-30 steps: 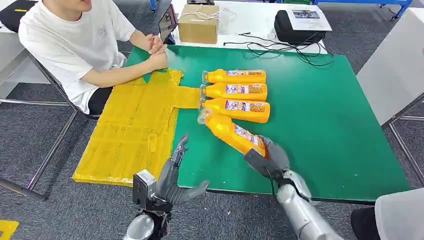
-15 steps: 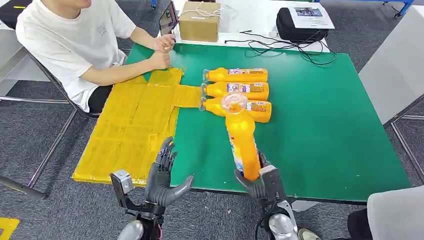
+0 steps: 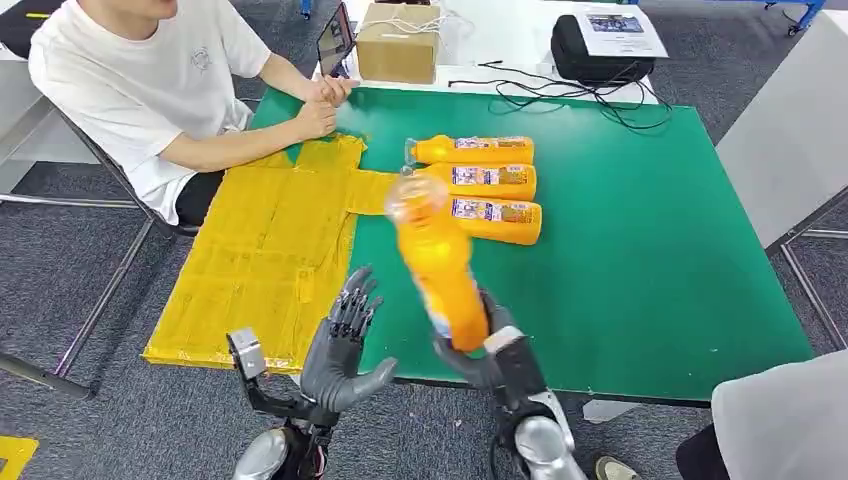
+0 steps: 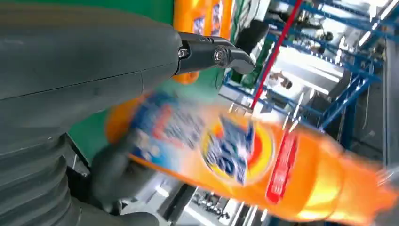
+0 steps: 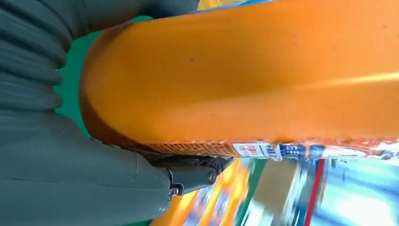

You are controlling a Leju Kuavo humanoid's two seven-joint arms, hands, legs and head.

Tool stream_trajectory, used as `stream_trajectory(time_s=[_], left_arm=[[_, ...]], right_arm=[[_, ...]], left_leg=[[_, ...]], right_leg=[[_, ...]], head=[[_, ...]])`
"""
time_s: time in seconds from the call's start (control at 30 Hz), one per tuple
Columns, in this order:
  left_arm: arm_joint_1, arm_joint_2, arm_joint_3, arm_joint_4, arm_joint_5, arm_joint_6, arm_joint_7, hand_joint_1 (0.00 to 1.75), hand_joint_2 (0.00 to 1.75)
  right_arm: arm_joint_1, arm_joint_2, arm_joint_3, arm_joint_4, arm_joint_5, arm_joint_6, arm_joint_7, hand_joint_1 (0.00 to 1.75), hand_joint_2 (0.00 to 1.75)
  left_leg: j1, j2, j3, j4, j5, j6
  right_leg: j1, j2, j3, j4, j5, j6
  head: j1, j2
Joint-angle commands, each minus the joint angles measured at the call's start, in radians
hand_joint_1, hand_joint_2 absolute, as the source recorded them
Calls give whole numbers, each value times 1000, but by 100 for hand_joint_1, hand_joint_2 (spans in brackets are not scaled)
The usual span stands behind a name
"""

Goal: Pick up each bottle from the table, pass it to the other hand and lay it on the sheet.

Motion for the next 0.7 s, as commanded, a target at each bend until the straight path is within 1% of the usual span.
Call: stream_trajectory(time_s=[0.03, 0.07, 0.1, 0.13, 0.17, 0.23, 0.27, 0.33, 0.4, 0.43, 0.47, 0.5, 0.53, 0.6, 0.7], left_arm=[[-55, 10, -23, 66, -25, 8, -10, 0, 175], [-55, 10, -23, 66, -25, 8, -10, 0, 175], [-52, 11, -23, 64, -37, 18, -18, 0, 175], [-52, 10, -20, 65, -40, 23, -21, 0, 175], [-52, 10, -20, 66, -39, 24, -21, 0, 175], [-52, 10, -20, 66, -39, 24, -21, 0, 175], [-52, 10, -20, 66, -39, 24, -21, 0, 175], [-54, 5, -12, 76, -34, 29, -21, 0, 175], [-51, 0, 1, 80, -19, 36, -14, 0, 175], [-49, -1, 3, 77, -20, 42, -13, 0, 175], [-49, 0, 2, 76, -24, 49, -8, 0, 175], [-47, -6, 12, 78, -33, 95, 6, 0, 175], [-47, -10, 20, 79, -28, 108, 12, 0, 175], [-53, -23, 51, 93, 19, 151, 56, 0, 175], [-53, -23, 51, 93, 19, 151, 56, 0, 175]], right_arm=[[-197, -25, 262, 287, 115, 4, 42, 175, 175], [-197, -25, 262, 287, 115, 4, 42, 175, 175], [-204, -22, 282, 296, 132, 1, 44, 175, 175], [-206, -22, 288, 298, 136, 1, 44, 175, 175], [-205, -19, 291, 299, 138, -1, 45, 175, 175], [-205, -19, 291, 299, 138, -1, 45, 175, 175], [-205, -19, 291, 299, 138, -1, 45, 175, 175], [-209, -18, 310, 305, 150, -1, 46, 175, 175], [-208, -10, 333, 325, 145, 5, 56, 175, 175], [-208, -10, 341, 334, 153, -3, 65, 175, 175], [-210, -10, 350, 347, 161, -17, 71, 175, 175], [-213, -12, 361, 362, 174, -40, 76, 175, 175], [-209, -10, 358, 365, 166, -39, 74, 175, 175], [-203, -19, 379, 362, 165, -30, 68, 175, 175], [-203, -19, 379, 362, 165, -30, 68, 175, 175]], left_leg=[[1, 3, 6, -1, -2, -2], [1, 2, 4, -1, -1, -1], [1, 2, 6, 0, -3, -2], [1, 0, 3, -1, -1, -1], [1, 0, 6, -1, -2, -2], [1, 0, 3, -1, -1, -1], [1, 0, 5, 0, -2, -2], [1, -1, 3, 0, -1, -1], [2, -1, 7, 0, -3, -2], [1, 0, 3, 0, -1, -1], [1, 0, 4, -1, -2, -2], [2, 0, 7, 0, -3, -2], [2, -1, 7, 0, -3, -3], [1, -1, 3, -1, -1, -1], [1, -1, 3, -1, -1, -1]], right_leg=[[1, 6, 5, -1, 0, -2], [1, 4, 3, -1, 0, -2], [1, 5, 6, -1, -1, -2], [0, 1, 3, -1, 0, -1], [1, 3, 5, -1, -1, -2], [0, 2, 3, -1, 0, -1], [1, 2, 5, -1, -2, -2], [1, 0, 3, -1, -1, -1], [1, 2, 7, 0, -2, -3], [0, 2, 2, -1, -1, -1], [1, 2, 4, -1, -1, -2], [1, 3, 6, 0, -2, -3], [1, 2, 6, 0, -3, -3], [0, 1, 3, -1, -1, -1], [0, 1, 3, -1, -1, -1]], head=[[0, 0], [0, 0], [0, 0], [0, 0], [0, 0], [0, 0], [0, 0], [0, 0], [0, 0], [0, 0], [0, 0], [0, 0], [0, 0], [0, 0], [0, 0]])
